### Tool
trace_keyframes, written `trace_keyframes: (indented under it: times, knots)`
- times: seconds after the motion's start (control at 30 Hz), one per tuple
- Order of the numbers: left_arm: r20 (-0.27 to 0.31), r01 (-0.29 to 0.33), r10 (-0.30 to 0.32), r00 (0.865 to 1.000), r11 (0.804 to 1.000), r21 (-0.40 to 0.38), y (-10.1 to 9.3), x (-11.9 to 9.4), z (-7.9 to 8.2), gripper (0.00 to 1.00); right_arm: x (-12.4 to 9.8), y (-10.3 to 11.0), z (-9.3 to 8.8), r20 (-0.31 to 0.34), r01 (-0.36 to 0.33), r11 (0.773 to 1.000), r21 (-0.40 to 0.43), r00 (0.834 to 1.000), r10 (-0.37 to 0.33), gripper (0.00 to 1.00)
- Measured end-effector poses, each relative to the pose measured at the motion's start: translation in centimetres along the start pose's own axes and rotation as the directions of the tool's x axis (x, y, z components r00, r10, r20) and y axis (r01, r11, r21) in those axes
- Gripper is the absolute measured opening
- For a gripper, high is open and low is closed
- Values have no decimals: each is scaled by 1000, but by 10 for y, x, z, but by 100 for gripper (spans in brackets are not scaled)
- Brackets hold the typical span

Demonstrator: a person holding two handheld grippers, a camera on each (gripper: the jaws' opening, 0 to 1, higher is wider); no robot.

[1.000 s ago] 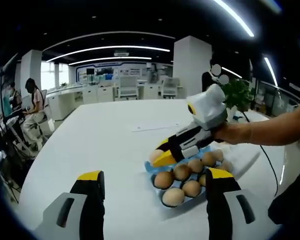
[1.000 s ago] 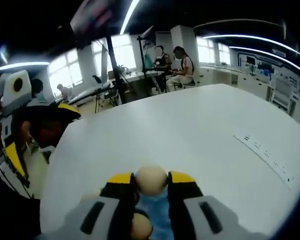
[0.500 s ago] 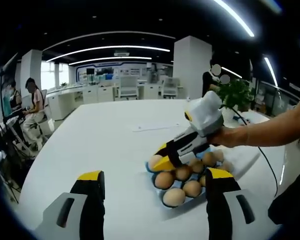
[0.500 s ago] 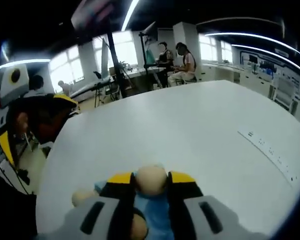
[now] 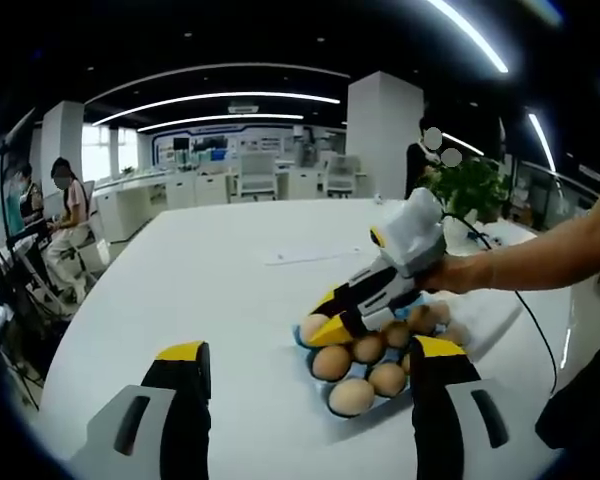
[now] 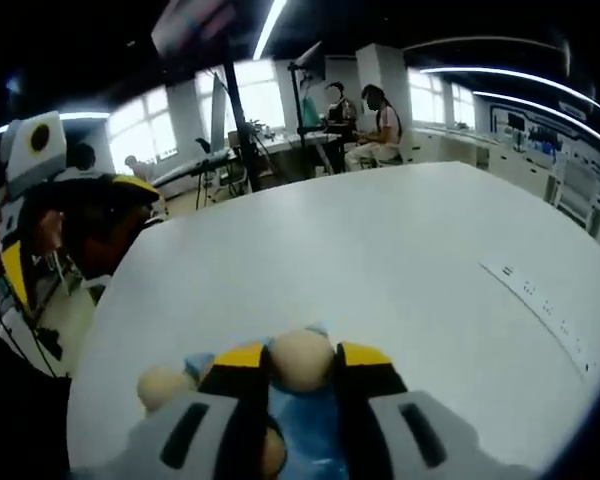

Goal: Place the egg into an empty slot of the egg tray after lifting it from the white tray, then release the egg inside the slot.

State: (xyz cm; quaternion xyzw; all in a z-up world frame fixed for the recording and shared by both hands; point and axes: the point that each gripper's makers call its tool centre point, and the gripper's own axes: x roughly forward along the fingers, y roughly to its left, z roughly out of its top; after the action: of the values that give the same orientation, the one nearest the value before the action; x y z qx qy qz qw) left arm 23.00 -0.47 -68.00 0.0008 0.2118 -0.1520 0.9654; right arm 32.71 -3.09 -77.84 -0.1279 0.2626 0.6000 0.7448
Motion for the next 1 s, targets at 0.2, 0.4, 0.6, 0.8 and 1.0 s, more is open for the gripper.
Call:
trace_keyframes:
  times: [0.2,0.4,0.6,0.8,1.0]
  knots:
    - [6,-15,15,1000,1000,2,5,-3,1,82,0,3,-1,-14,-5,999,-32,1000,5,26]
    - [6,-12,12,1000,1000,1,3,-4,0,82,1,4,-2,-27,2,998,-63,1000,-4,27]
    - [9,-11,11,1000,1000,5,1,-5,2,82,-2,7,-4,-23,11,996,-93,1000,-13,26]
    - [17,-13,13,1000,1000,8,0,-6,5,82,-23,8,2,58,56,998,-27,997,-54,26]
    - [19,1,-1,1000,1000,6,-6,-4,4,82,-79,-17,11,209,225,973,41,951,-229,25]
